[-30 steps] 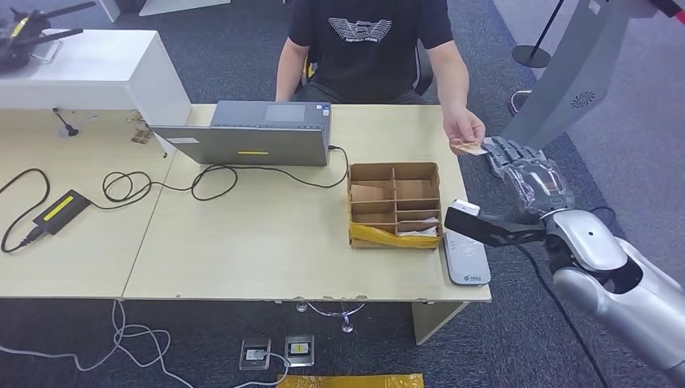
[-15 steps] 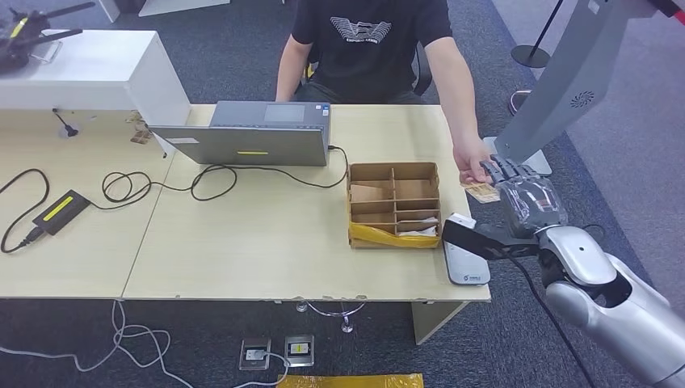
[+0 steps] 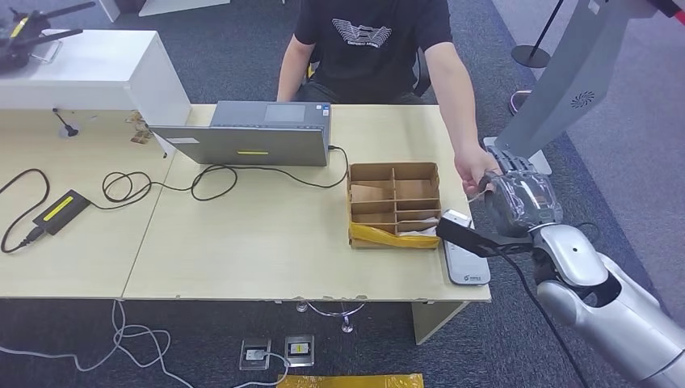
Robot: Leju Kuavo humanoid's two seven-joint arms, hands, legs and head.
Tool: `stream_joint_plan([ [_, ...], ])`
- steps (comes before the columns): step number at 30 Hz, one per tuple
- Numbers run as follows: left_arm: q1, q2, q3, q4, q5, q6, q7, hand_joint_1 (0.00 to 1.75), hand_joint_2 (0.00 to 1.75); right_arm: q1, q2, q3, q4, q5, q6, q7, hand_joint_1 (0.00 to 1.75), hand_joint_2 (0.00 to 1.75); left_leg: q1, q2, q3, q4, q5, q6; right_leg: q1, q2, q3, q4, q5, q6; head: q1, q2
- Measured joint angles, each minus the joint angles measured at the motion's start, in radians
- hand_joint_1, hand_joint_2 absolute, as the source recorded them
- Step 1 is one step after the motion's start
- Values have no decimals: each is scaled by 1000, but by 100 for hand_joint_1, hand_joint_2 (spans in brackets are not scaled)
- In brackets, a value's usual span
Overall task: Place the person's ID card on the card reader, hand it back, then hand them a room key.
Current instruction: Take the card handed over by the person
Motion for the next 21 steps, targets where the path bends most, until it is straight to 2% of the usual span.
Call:
stream_joint_plan([
  [12, -10, 0, 0, 0, -8, -13, 0, 0, 0, 43, 7, -51, 15, 3, -7, 0, 175, 175, 0, 0, 0, 0, 0, 0, 0, 0, 0, 0, 0, 0, 0, 0],
  [21, -12, 0, 0, 0, -10, -12, 0, 0, 0, 72, 8, -55, 29, -6, -16, -15, 175, 175, 0, 0, 0, 0, 0, 0, 0, 0, 0, 0, 0, 0, 0, 0],
])
